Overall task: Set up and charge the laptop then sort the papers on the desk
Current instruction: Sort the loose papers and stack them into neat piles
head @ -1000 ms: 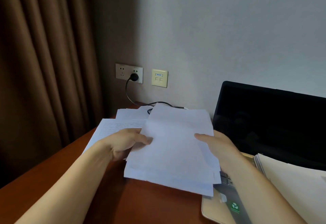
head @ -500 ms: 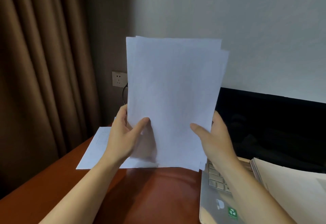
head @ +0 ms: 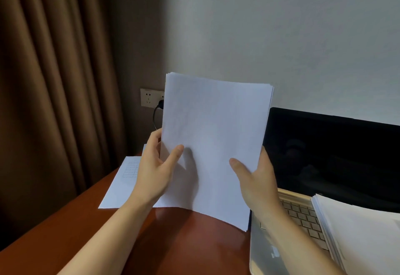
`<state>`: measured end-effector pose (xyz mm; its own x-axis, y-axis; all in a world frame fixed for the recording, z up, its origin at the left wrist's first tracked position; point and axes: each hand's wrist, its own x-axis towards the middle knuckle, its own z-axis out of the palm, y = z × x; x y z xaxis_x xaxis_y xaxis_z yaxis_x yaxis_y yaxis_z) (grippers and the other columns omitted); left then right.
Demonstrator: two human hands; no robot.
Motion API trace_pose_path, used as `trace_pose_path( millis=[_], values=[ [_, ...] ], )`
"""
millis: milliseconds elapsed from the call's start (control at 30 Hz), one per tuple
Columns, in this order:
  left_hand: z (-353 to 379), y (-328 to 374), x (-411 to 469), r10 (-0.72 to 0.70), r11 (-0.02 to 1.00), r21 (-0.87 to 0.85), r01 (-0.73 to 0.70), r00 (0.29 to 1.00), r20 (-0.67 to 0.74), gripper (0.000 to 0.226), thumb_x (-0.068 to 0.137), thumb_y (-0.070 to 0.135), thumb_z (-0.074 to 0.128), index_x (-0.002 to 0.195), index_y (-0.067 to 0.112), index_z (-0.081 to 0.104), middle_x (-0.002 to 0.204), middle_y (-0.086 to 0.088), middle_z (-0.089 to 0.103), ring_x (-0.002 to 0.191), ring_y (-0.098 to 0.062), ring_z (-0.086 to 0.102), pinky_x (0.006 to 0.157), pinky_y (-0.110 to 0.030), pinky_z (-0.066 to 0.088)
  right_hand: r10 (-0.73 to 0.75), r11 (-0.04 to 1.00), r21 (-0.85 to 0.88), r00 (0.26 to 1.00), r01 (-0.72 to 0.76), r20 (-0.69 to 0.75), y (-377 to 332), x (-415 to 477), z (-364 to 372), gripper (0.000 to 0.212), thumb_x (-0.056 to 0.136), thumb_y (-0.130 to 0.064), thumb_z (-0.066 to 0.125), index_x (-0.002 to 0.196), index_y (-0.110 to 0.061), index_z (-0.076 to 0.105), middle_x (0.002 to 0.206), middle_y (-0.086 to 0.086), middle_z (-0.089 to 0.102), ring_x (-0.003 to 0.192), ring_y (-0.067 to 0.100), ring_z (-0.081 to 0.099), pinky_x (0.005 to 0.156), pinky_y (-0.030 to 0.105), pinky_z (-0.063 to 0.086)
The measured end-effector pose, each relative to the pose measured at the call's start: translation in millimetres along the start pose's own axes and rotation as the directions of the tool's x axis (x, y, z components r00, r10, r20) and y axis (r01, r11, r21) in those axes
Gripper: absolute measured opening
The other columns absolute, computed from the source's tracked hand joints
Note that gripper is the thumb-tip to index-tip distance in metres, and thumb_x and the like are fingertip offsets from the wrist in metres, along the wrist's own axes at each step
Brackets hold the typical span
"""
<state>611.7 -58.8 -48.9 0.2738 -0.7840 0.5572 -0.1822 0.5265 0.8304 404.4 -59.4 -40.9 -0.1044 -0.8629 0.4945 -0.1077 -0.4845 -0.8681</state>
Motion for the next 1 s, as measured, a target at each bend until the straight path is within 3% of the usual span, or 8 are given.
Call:
trace_pose_path(
  millis=[233, 333, 500, 633, 800, 867, 933, 1000],
  values=[
    [0, -2, 0, -0.020, 0.999, 0.041, 0.017, 0.997, 0.075, 0.043, 0.095, 0.023, 0.068, 0.134, 0.026, 0.053, 0.128, 0.015, 0.065, 0.121, -0.006, 0.062, 0.100, -0.034, 0.054, 0.068, 0.998, -0.005, 0.997, -0.068, 0.025, 9, 1, -2, 0.037, 0.087, -0.009, 0.071, 0.118, -0.027, 0.061, 0.110, -0.012, 0.069, 0.099, -0.001, 0.066, 0.083, 0.021, 0.054],
    [0, -3, 0, -0.057, 0.997, 0.049, 0.054, 0.996, 0.061, 0.037, 0.096, 0.023, 0.066, 0.131, 0.032, 0.055, 0.124, 0.018, 0.068, 0.115, -0.006, 0.065, 0.089, -0.027, 0.059, 0.089, 0.996, -0.002, 0.996, -0.089, 0.010, 11, 4, -5, 0.031, 0.088, -0.009, 0.070, 0.114, -0.026, 0.064, 0.105, -0.015, 0.072, 0.096, -0.001, 0.067, 0.080, 0.018, 0.053],
    [6, 5, 1, -0.176, 0.978, 0.125, 0.165, 0.981, 0.084, 0.029, 0.098, 0.030, 0.064, 0.116, 0.049, 0.052, 0.105, 0.037, 0.066, 0.098, 0.001, 0.069, 0.065, -0.019, 0.059, 0.211, 0.978, -0.031, 0.963, -0.209, 0.166, 3, 13, -16, 0.022, 0.097, -0.015, 0.060, 0.111, -0.031, 0.065, 0.101, -0.019, 0.073, 0.094, -0.001, 0.068, 0.078, 0.017, 0.054],
    [12, 9, -3, -0.309, 0.948, 0.104, 0.300, 0.947, 0.088, 0.015, 0.105, 0.034, 0.052, 0.112, 0.043, 0.061, 0.098, 0.023, 0.073, 0.092, -0.011, 0.073, 0.083, -0.036, 0.059, 0.258, 0.966, -0.031, 0.951, -0.256, 0.171, -9, 24, -36, 0.021, 0.100, -0.018, 0.054, 0.111, -0.032, 0.065, 0.106, -0.015, 0.073, 0.097, 0.003, 0.069, 0.079, 0.022, 0.052],
    [39, 29, -25, -0.443, 0.894, 0.149, 0.423, 0.885, 0.143, 0.024, 0.108, 0.035, 0.044, 0.092, 0.037, 0.063, 0.102, 0.010, 0.072, 0.093, -0.012, 0.067, 0.086, -0.032, 0.054, 0.315, 0.947, -0.096, 0.943, -0.305, 0.106, -23, 18, -85, 0.022, 0.097, -0.009, 0.056, 0.100, -0.025, 0.070, 0.104, -0.009, 0.074, 0.098, 0.012, 0.069, 0.088, 0.031, 0.052],
    [55, 37, -37, -0.460, 0.888, 0.118, 0.445, 0.860, 0.221, 0.025, 0.107, 0.031, 0.046, 0.089, 0.035, 0.063, 0.090, 0.013, 0.076, 0.082, -0.008, 0.071, 0.079, -0.028, 0.056, 0.342, 0.932, -0.140, 0.940, -0.336, 0.022, -21, 6, -115, 0.017, 0.096, -0.013, 0.056, 0.086, -0.014, 0.070, 0.090, -0.007, 0.074, 0.089, 0.014, 0.069, 0.084, 0.033, 0.051],
    [72, 48, -52, -0.446, 0.895, 0.123, 0.429, 0.844, 0.299, 0.028, 0.108, 0.026, 0.046, 0.086, 0.032, 0.062, 0.068, 0.020, 0.073, 0.064, 0.000, 0.070, 0.059, -0.015, 0.052, 0.332, 0.911, -0.228, 0.939, -0.345, -0.092, -20, -10, -146, 0.029, 0.093, -0.018, 0.057, 0.076, 0.004, 0.048, 0.072, 0.008, 0.047, 0.071, 0.024, 0.053, 0.071, 0.031, 0.037],
    [91, 57, -67, -0.430, 0.902, 0.204, 0.380, 0.829, 0.358, 0.031, 0.108, 0.024, 0.045, 0.083, 0.027, 0.063, 0.066, 0.013, 0.072, 0.063, -0.006, 0.069, 0.058, -0.015, 0.050, 0.288, 0.893, -0.310, 0.944, -0.325, -0.160, -20, -27, -174, 0.036, 0.091, -0.020, 0.058, 0.074, 0.005, 0.037, 0.074, 0.006, 0.034, 0.066, 0.034, 0.037, 0.068, 0.031, 0.026]
  ],
)
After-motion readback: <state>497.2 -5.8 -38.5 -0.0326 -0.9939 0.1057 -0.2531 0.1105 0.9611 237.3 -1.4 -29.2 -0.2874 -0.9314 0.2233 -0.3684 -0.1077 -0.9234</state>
